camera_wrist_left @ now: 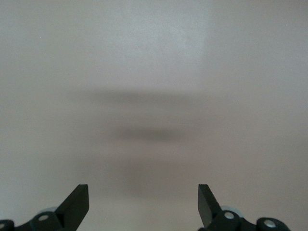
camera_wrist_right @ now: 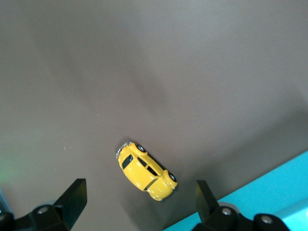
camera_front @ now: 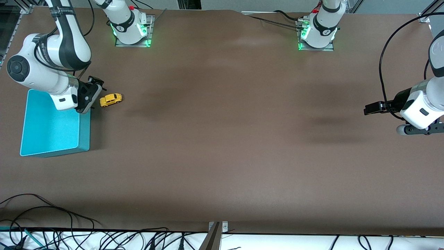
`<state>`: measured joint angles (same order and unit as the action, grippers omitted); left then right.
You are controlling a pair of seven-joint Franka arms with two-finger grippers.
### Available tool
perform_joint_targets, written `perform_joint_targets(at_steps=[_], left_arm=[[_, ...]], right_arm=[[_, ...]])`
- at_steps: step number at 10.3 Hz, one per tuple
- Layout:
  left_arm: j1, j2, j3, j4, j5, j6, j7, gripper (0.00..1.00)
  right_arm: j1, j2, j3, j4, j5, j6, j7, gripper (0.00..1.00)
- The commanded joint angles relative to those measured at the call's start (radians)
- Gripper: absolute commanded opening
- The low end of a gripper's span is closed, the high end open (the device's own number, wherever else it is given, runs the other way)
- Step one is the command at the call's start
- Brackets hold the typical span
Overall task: Wind up and store yellow beetle car
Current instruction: 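Move the right gripper down to the car beside the teal box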
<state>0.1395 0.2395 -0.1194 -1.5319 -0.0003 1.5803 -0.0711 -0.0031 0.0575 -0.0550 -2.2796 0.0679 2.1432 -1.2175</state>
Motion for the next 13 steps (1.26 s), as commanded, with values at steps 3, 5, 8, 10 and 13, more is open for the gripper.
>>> perform_joint_targets(at_steps=[3, 5, 8, 10, 13], left_arm=[[0.006, -0.008, 0.001, 0.01, -0.023, -0.017, 0.017, 1.0], [0.006, -0.008, 0.001, 0.009, -0.023, -0.017, 0.017, 1.0], [0.006, -0.008, 0.001, 0.009, -0.023, -0.017, 0.017, 1.0], [0.006, -0.008, 0.001, 0.009, -0.023, -0.017, 0.019, 1.0], [0.005, -0.008, 0.0, 0.009, -0.023, -0.017, 0.017, 1.0]], right_arm=[[-0.031, -0.024, 0.012, -0.187, -0.003, 0.239, -0.247, 1.0], [-0.041, -0.027, 0.014, -0.25, -0.003, 0.352, -0.363, 1.0], [-0.048, -0.03, 0.012, -0.317, -0.003, 0.438, -0.462, 1.0], [-0.057, -0.025, 0.012, -0.357, -0.003, 0.518, -0.51, 1.0], [-0.061, -0.015, 0.012, -0.426, -0.003, 0.636, -0.562, 1.0]])
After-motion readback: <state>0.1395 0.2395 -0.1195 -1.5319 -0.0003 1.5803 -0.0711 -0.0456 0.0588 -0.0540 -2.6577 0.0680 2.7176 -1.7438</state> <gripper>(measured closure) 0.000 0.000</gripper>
